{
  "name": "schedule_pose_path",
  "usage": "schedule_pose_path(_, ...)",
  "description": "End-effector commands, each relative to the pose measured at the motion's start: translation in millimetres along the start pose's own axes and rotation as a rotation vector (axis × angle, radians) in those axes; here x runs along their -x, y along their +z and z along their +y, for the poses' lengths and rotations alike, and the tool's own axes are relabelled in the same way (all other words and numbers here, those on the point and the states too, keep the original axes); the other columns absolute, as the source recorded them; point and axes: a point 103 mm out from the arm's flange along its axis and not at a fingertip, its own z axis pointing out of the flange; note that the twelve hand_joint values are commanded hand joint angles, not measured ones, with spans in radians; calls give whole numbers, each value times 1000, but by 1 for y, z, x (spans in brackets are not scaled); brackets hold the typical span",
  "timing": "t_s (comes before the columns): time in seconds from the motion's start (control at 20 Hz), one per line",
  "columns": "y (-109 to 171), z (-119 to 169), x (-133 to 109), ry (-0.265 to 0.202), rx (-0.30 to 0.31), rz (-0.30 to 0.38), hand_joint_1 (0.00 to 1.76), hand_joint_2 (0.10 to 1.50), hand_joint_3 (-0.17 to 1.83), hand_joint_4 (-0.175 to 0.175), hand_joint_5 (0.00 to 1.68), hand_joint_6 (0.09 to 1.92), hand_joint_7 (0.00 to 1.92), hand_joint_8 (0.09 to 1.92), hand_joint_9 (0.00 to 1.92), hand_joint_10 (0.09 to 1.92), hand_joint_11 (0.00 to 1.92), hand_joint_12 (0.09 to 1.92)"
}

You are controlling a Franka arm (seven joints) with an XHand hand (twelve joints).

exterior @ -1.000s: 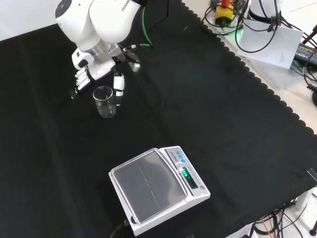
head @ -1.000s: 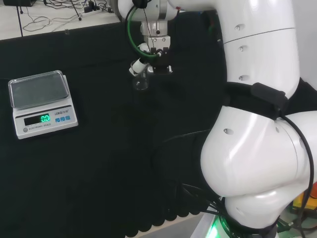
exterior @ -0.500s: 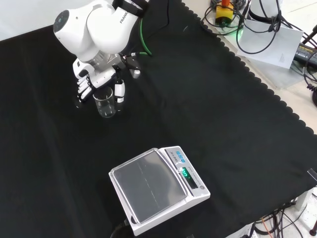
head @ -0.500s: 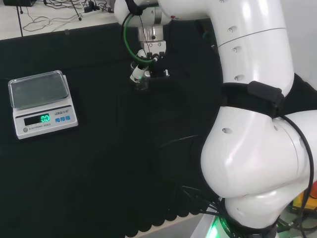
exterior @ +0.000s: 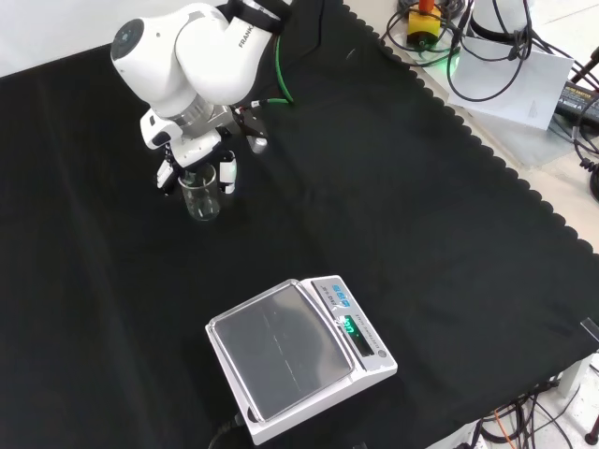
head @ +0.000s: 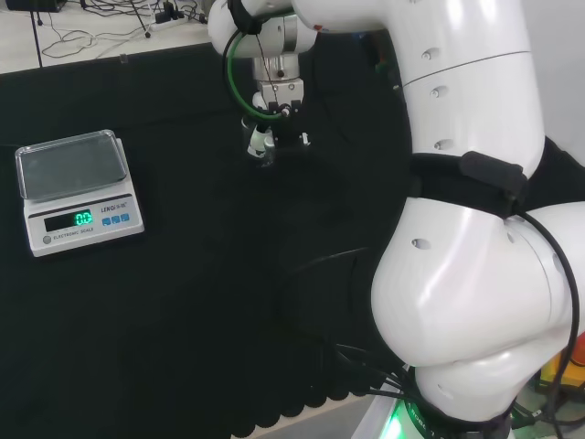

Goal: Pick up the beaker.

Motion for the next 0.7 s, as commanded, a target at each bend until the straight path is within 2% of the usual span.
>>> schedule_pose_path(0.05, -3, 0, -1, 5, 19, 1, 1100, 986, 498, -171, 757, 1410, 595, 1479, 912, 1257, 1149, 994)
schedule_pose_path(0.2, -11, -2, -1, 2, 24, 0, 1097, 1002, 478, -175, 765, 1413, 609, 1502, 937, 1270, 1163, 980)
schedule_pose_path(0.7, -78, -25, -11, -35, 109, -7, 1097, 982, 516, -175, 774, 1414, 639, 1530, 962, 1264, 1178, 964)
